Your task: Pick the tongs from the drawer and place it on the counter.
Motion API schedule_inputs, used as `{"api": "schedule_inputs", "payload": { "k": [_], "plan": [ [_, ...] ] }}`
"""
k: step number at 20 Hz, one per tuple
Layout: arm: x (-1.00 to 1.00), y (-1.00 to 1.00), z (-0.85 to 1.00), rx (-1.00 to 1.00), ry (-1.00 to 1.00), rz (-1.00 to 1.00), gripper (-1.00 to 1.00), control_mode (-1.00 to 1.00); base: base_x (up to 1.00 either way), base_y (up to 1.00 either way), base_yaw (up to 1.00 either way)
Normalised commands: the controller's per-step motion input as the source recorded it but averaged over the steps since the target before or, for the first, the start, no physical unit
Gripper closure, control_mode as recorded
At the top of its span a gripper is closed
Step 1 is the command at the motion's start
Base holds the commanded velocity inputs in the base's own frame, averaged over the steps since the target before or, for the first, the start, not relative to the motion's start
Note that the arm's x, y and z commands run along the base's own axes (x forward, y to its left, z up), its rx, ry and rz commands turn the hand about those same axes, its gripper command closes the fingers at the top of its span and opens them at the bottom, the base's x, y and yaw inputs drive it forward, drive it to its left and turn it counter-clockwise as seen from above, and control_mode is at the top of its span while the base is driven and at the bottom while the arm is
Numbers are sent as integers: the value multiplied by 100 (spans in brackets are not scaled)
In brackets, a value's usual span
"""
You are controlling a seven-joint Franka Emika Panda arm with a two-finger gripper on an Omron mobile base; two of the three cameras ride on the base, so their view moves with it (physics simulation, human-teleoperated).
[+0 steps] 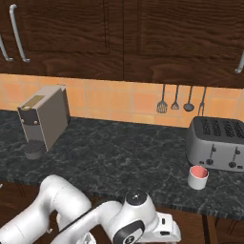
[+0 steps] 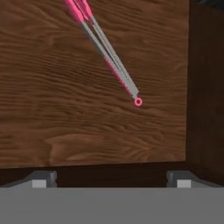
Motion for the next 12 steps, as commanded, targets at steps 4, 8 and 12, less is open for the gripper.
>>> {"api": "schedule_inputs", "payload": {
  "k": [4,8,12],
  "plan": [
    [-22,-48,-14,0,8,0,-100,-100,0,0,0],
    [-30,-46,-1,0,11,0,-100,-100,0,0,0],
    [-49,-52,0,0,17,-1,-100,-100,0,0,0]
  ]
}}
